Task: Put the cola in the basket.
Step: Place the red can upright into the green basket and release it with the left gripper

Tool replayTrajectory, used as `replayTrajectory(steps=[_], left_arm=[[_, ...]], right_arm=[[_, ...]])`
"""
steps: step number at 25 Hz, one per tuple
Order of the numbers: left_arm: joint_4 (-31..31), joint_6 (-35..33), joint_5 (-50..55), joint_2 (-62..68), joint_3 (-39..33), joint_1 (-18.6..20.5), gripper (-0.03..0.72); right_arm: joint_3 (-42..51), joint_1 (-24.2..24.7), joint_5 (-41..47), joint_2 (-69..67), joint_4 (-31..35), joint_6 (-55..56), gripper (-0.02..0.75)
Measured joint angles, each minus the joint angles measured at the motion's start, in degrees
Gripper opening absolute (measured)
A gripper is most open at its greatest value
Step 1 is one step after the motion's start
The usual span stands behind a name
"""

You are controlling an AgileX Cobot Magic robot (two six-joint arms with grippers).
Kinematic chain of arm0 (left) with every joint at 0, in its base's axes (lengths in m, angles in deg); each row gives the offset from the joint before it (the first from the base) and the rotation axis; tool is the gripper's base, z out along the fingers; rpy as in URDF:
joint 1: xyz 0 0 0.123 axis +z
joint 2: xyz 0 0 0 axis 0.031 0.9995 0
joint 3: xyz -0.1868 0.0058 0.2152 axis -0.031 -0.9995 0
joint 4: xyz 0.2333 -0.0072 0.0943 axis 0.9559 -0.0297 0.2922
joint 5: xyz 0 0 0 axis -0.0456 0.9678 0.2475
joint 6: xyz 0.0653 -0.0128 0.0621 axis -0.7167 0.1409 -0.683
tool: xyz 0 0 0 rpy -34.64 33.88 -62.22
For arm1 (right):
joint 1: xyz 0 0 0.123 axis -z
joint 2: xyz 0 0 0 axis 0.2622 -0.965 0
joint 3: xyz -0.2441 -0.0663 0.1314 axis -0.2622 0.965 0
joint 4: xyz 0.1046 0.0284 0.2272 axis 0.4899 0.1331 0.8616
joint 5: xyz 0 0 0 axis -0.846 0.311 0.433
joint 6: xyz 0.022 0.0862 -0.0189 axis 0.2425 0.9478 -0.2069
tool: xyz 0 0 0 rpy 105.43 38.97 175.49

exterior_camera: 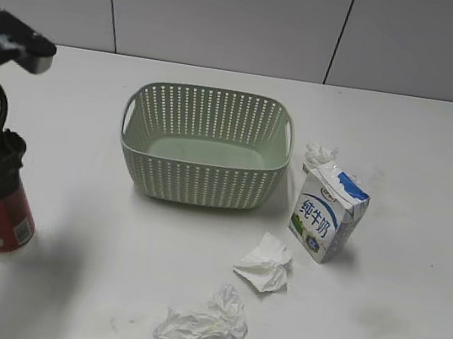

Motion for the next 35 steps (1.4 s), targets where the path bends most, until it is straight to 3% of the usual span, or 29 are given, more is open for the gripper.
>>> replayTrajectory(steps=[10,20,27,35], left_arm=[[-0.58,0.0,2.89,1.34,21.09,0.0,0.531],[-1.54,-2.46,10.76,15.06,42.0,-2.79,0.531],[-1.91,-2.93,11.56,25.01,49.71,-7.16,0.531],[-2.97,-3.06,8.27,33.29,50.51,-9.39,0.531]], right_arm=[[0.0,0.0,0.0,0.0,0.0,0.0,0.59],[0.0,0.0,0.0,0.0,0.0,0.0,0.59],[0.0,0.0,0.0,0.0,0.0,0.0,0.59],[0.0,0.0,0.0,0.0,0.0,0.0,0.59]])
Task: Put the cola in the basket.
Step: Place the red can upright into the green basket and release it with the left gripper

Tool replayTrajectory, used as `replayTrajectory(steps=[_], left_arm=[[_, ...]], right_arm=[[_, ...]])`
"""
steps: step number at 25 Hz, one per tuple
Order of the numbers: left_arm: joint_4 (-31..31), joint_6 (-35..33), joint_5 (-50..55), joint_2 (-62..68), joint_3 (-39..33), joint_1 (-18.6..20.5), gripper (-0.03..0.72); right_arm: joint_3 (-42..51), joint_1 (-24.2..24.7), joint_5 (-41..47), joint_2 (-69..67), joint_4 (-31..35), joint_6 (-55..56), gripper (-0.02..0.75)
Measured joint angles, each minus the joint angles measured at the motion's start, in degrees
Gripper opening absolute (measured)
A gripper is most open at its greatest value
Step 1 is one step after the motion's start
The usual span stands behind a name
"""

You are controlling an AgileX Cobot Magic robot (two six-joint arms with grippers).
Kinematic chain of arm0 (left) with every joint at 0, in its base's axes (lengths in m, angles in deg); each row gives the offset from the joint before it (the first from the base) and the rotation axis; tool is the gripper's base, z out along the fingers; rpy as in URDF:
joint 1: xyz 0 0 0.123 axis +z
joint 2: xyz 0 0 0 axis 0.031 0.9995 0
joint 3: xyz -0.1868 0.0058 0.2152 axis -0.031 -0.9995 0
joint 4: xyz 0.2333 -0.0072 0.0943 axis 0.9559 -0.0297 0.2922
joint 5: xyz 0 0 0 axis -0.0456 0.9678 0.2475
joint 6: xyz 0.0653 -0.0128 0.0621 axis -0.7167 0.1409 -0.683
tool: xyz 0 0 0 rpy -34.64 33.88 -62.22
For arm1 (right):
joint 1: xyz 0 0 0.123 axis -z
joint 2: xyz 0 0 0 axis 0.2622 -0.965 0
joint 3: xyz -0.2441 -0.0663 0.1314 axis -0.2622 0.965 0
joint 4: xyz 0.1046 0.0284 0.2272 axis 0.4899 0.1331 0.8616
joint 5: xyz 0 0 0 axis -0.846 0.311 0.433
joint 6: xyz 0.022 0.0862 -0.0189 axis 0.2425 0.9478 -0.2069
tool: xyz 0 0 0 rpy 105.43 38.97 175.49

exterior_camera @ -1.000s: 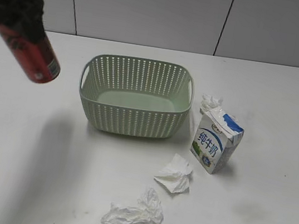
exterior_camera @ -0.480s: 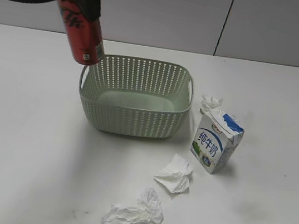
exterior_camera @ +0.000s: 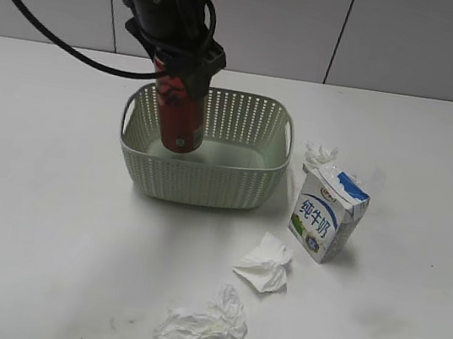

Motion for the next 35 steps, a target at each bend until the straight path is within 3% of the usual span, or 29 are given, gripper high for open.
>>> replayTrajectory(steps=[19,26,35], left_arm=[[-0.4,-0.43,-4.1,4.78,0.0,0.0,0.531],[-3.71,-0.54,-4.15,4.73,0.49,0.0,0.629],[-4.15,-0.54,0.85,3.56,6.45,0.0,0.635]], right_arm=[[0.0,0.0,0.0,0.0,0.0,0.0,0.591],[0.0,0.0,0.0,0.0,0.0,0.0,0.589],[0.0,0.0,0.0,0.0,0.0,0.0,0.59]])
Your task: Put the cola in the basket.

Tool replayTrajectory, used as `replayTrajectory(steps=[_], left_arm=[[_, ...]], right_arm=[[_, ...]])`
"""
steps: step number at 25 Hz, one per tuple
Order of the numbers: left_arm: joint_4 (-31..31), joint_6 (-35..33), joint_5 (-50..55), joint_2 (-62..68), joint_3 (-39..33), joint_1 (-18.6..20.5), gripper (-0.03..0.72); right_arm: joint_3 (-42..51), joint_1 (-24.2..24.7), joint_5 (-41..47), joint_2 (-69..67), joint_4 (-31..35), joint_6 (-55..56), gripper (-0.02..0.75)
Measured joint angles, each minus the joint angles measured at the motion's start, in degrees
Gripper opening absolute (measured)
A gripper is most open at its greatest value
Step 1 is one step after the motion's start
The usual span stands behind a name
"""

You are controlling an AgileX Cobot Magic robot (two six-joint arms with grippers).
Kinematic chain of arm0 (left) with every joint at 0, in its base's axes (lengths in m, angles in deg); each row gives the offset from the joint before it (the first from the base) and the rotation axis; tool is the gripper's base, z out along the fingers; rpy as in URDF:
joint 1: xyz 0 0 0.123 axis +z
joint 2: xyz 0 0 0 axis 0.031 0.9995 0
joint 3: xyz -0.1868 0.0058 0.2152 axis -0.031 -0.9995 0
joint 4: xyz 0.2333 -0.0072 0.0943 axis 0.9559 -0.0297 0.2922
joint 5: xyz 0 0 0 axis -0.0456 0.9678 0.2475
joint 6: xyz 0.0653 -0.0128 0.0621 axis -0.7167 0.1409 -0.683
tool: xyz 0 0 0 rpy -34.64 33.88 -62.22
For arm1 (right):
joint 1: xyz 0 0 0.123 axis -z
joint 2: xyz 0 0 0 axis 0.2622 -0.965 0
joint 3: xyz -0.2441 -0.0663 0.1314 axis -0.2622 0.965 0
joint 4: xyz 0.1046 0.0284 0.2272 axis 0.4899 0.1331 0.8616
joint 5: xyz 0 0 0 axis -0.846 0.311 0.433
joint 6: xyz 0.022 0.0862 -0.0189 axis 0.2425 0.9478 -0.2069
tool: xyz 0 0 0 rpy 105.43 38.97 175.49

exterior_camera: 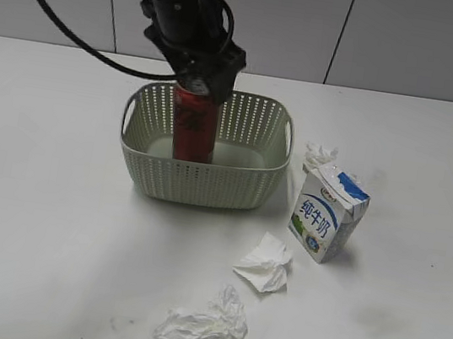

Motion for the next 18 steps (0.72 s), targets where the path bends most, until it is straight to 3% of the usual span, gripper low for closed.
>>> replayTrajectory(steps=[7,18], left_arm=[[2.63,0.0,0.8,-5.9,2.06,2.52,0.61],[3.65,6.01,4.17,-12.5,-0.28,18.5,0.589]], right_arm=[[0.0,0.0,0.0,0.0,0.0,0.0,0.59],[0.0,0.0,0.0,0.0,0.0,0.0,0.59]])
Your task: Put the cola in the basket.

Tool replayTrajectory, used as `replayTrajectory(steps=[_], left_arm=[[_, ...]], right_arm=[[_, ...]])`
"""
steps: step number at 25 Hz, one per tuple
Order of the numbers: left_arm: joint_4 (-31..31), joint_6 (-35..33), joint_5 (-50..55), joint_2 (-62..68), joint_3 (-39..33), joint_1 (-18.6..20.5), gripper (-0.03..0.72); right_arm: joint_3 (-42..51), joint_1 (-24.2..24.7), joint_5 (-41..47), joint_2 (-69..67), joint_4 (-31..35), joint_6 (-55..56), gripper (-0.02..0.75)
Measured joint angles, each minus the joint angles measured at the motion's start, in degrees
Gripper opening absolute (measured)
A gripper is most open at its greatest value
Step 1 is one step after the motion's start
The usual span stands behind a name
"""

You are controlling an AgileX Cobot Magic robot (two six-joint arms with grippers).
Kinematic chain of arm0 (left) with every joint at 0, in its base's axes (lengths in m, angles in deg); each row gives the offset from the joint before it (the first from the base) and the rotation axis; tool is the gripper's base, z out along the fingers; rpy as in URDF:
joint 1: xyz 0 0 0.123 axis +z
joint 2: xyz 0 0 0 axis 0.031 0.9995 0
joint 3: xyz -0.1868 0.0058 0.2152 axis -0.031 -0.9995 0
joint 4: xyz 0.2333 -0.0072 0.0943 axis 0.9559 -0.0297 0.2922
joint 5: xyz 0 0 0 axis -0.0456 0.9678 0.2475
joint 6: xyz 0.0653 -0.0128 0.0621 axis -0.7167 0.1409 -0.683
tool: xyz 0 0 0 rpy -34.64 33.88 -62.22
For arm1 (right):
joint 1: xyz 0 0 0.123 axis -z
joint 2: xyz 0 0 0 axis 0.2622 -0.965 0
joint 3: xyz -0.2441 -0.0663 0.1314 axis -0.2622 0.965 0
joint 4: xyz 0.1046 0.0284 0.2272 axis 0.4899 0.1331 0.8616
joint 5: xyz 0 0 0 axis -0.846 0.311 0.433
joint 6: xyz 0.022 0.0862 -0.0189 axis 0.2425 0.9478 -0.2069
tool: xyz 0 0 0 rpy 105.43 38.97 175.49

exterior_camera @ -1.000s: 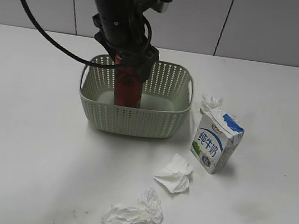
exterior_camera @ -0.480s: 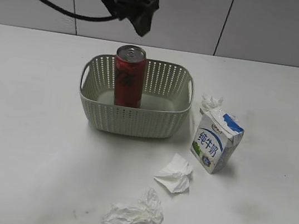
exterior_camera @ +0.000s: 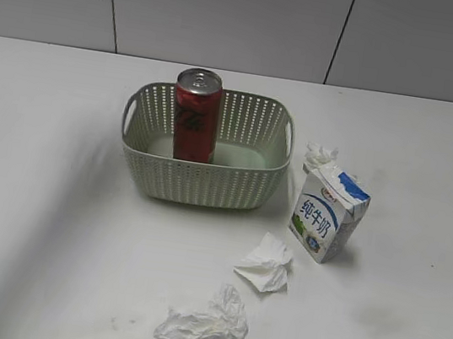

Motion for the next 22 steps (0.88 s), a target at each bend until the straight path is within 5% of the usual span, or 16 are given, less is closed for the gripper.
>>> replayTrajectory(steps=[11,22], left_arm=[[0.11,0.44,0.06,-15.82,-20.32,10.0,0.589],[-0.01,0.44,-1.5,-36.39,-51.5,10.61,0.589]], right_arm=[[0.0,0.0,0.0,0.0,0.0,0.0,0.59],[0.0,0.0,0.0,0.0,0.0,0.0,0.59]])
